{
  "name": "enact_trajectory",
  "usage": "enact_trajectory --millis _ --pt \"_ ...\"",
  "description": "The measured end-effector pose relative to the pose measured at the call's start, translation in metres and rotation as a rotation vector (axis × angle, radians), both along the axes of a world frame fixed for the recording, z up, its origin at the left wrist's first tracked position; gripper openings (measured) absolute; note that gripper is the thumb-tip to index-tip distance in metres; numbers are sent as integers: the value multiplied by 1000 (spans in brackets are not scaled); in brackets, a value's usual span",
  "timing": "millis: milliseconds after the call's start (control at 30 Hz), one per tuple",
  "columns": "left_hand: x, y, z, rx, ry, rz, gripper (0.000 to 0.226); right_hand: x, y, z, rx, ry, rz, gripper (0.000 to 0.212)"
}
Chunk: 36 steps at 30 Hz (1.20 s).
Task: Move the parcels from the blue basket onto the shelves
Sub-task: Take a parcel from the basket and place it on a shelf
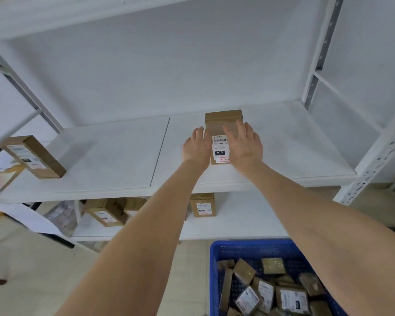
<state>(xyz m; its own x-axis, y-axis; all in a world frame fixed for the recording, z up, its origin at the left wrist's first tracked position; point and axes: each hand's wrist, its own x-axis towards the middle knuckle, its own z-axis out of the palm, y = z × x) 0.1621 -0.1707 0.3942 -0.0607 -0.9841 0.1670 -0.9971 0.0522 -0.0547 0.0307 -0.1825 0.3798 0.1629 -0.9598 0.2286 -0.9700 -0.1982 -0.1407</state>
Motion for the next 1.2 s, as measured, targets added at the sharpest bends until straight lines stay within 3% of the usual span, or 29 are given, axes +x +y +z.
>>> enact_trajectory --millis 233,800,933,1067,1200 --pt "-15 52 -32 64 -4 -18 78 -12 57 -35 46 25 7 82" --pt "-96 152 -239 533 21 -178 75 -103 185 -231 628 29 -101 74" --pt "-124 151 -304 684 32 -120 70 -127 179 -300 784 4 -139 76" --pt "-144 143 -385 798 162 36 65 -143 167 -376 874 -34 -118 78" --pt "-149 133 -482 897 239 177 57 -146 153 -471 950 -172 -196 79"
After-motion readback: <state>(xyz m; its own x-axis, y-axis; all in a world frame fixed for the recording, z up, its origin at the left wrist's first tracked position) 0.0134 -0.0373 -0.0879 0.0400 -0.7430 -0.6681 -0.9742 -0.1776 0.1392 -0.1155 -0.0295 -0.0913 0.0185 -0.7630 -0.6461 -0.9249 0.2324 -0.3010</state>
